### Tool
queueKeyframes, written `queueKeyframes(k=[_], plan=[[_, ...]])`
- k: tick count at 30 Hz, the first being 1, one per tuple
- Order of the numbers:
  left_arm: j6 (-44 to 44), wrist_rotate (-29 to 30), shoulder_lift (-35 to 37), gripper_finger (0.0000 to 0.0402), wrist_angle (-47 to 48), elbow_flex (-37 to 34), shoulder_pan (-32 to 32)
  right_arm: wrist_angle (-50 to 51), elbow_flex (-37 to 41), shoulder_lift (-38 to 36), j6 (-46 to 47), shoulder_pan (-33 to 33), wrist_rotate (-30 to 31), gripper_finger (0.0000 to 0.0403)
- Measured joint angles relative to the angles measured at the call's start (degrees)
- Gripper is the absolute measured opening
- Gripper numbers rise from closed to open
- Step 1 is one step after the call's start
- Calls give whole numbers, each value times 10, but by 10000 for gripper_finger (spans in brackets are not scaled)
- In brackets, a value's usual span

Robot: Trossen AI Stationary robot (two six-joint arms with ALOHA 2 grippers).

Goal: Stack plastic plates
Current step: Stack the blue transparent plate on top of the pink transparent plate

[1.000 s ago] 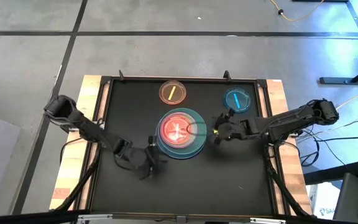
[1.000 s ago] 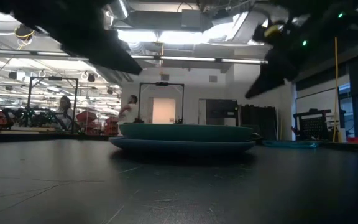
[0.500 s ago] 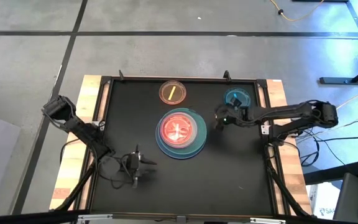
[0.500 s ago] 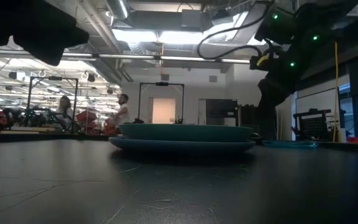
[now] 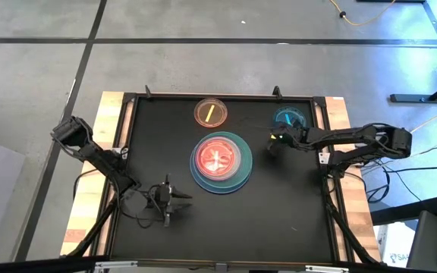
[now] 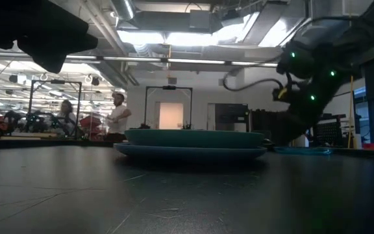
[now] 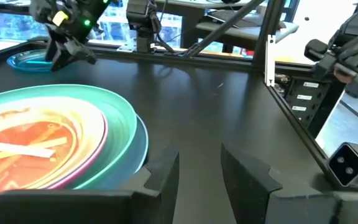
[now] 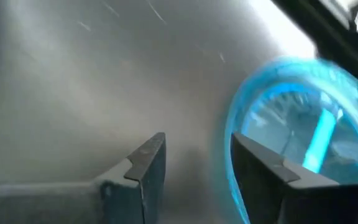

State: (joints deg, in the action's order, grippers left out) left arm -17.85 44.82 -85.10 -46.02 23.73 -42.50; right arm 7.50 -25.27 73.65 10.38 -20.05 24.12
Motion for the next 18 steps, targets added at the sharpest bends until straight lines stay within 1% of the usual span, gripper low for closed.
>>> queueKeyframes(k=[4, 7, 13, 15, 18], plan=[[0, -1, 0, 111, 0, 0, 7, -2, 17, 0, 25, -29, 9, 170], [0, -1, 0, 111, 0, 0, 12, -6, 24, 0, 27, -48, 10, 170], [0, -1, 0, 111, 2, 0, 15, -17, 28, 13, 13, -83, -24, 168], [0, -4, 0, 112, 2, 0, 14, -23, 27, 23, 14, -91, -27, 158], [0, -13, 0, 112, 2, 0, 12, -41, 26, 43, 9, -100, -43, 124]])
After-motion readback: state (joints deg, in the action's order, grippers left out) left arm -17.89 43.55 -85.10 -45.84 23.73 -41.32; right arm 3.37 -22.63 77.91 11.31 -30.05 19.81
